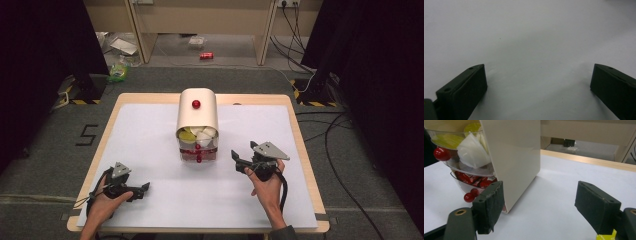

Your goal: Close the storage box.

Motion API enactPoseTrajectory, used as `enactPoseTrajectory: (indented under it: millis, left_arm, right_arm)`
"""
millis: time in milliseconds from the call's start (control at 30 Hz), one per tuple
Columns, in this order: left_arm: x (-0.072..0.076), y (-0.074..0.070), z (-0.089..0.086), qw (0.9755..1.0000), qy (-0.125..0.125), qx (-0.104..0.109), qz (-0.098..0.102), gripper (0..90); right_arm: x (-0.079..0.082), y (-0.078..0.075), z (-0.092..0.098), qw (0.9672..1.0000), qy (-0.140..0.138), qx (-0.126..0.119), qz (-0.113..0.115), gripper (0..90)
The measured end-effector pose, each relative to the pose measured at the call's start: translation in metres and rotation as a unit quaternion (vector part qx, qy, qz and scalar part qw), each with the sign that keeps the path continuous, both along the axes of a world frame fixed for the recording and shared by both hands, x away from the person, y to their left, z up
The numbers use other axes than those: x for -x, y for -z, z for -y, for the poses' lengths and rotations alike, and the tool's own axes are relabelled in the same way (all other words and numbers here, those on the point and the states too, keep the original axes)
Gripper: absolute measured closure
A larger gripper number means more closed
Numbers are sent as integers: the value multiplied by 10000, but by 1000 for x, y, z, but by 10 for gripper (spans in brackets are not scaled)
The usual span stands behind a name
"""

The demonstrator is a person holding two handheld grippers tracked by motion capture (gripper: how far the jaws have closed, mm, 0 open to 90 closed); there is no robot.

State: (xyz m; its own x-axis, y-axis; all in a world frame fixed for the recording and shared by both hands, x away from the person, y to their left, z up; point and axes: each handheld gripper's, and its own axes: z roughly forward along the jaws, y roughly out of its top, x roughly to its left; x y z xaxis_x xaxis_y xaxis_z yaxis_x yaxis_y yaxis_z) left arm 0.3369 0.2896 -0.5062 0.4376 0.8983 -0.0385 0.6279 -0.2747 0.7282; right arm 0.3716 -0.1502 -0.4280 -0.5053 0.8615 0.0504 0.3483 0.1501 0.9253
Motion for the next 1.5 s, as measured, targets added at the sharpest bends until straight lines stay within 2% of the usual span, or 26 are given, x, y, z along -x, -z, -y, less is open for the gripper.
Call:
enactPoseTrajectory:
  millis: [400,600,1500]
  left_arm:
    - [0,0,0,10000,-3,1,7,1]
    - [0,0,0,10000,-5,6,6,1]
    - [0,0,0,10000,-3,2,8,1]
  right_arm:
    - [7,-2,-2,10000,4,49,29,238]
    - [10,-1,1,9999,37,154,19,237]
    - [26,10,29,9994,265,221,-61,223]
